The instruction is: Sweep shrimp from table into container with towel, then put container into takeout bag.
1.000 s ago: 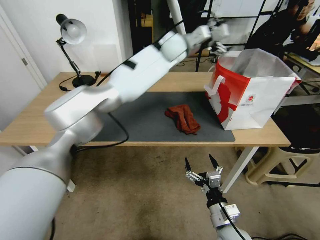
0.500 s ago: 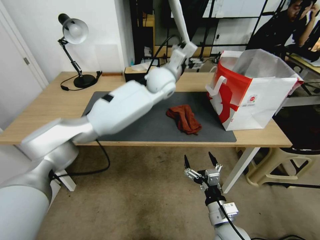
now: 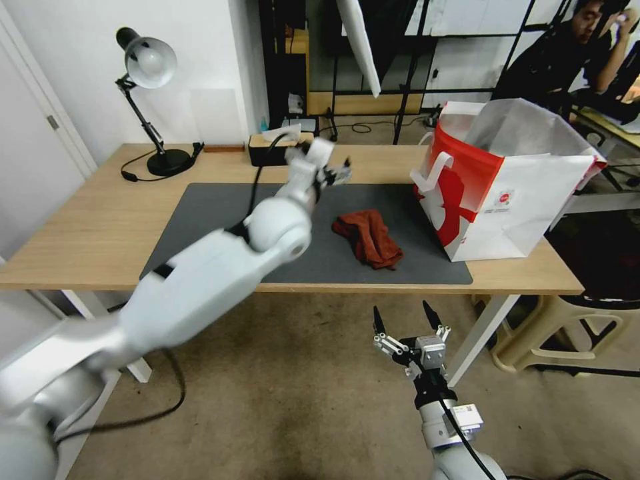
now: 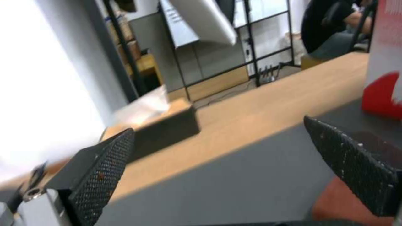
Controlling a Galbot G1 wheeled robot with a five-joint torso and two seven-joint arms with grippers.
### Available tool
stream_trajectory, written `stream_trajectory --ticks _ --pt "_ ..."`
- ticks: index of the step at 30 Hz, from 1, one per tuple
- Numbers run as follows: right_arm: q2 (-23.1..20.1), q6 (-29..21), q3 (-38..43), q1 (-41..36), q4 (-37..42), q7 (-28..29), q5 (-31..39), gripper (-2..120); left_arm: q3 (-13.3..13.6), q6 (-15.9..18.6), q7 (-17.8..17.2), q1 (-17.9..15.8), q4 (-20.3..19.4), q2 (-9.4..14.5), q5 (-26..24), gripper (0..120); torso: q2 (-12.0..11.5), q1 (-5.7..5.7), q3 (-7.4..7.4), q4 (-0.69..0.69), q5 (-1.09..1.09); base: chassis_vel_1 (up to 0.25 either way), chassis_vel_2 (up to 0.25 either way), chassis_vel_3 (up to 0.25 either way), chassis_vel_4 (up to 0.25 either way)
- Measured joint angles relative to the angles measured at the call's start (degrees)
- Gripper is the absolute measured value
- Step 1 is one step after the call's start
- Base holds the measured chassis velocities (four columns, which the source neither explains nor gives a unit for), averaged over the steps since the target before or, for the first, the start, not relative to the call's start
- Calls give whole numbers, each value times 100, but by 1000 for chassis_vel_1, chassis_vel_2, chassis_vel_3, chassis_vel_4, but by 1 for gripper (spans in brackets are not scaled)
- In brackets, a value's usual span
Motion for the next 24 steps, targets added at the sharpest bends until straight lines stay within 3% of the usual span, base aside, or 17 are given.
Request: stream_trajectory --ticks 1,3,4,6,7,8,10,11,12,14,15,16,17,18,20,23,24 --pt "0 0 3 -2 11 2 -3 100 -103 -7 2 204 -152 120 63 100 0 0 0 1 0 0 0 0 0" --pt "1 -1 7 -17 63 5 -41 100 -603 -53 60 924 -650 495 213 100 0 0 0 2 0 0 0 0 0" --pt "1 -1 7 -17 63 5 -41 100 -603 -53 60 924 -650 495 213 100 0 0 0 2 0 0 0 0 0" --pt "0 -2 9 -60 118 15 -83 100 -1187 -188 230 1573 -1032 779 474 100 0 0 -1 1 2 0 0 0 0" --pt "1 -2 10 -126 172 34 -132 100 -1691 -304 372 2285 -1362 955 704 100 0 0 -1 0 1 0 0 0 0" --pt "1 -2 10 -126 172 34 -132 100 -1691 -304 372 2285 -1362 955 704 100 0 0 -1 0 1 0 0 0 0" --pt "-7 -12 8 -115 202 76 -164 100 -2412 -492 648 3528 -1791 1022 1150 100 0 -1 -1 3 0 0 0 0 0" --pt "-16 -42 28 -64 202 105 -164 100 -2745 -683 765 4106 -1927 966 1449 100 0 -1 -1 0 1 0 0 0 0" --pt "-16 -42 28 -64 202 105 -164 100 -2745 -683 765 4106 -1927 966 1449 100 0 -1 -1 0 1 0 0 0 0" --pt "-27 -80 47 -31 202 136 -165 100 -3042 -877 839 4689 -2051 894 1730 100 0 0 0 0 2 0 0 0 0" --pt "-27 -80 47 -31 202 136 -165 100 -3042 -877 839 4689 -2051 894 1730 100 0 0 0 0 2 0 0 0 0" --pt "-27 -128 72 -17 217 163 -164 100 -3383 -1084 882 5394 -2235 730 1983 100 0 0 0 0 3 0 0 0 0" --pt "-27 -134 76 -14 220 165 -164 100 -3437 -1114 892 5507 -2269 691 2023 100 0 0 0 1 1 0 0 0 0" --pt "-22 -165 102 2 230 182 -154 100 -3638 -1251 951 5931 -2396 537 2202 100 1 0 0 1 2 0 0 0 0" --pt "-17 -182 118 12 237 192 -146 100 -3733 -1335 992 6126 -2447 442 2310 100 1 0 0 1 3 0 0 0 0" --pt "0 -228 228 34 289 207 -70 100 -4020 -1669 1099 6798 -2542 6 2718 100 0 0 0 1 2 0 0 0 0" --pt "0 -228 228 34 289 207 -70 100 -4020 -1669 1099 6798 -2542 6 2718 100 0 0 0 1 2 0 0 0 0"
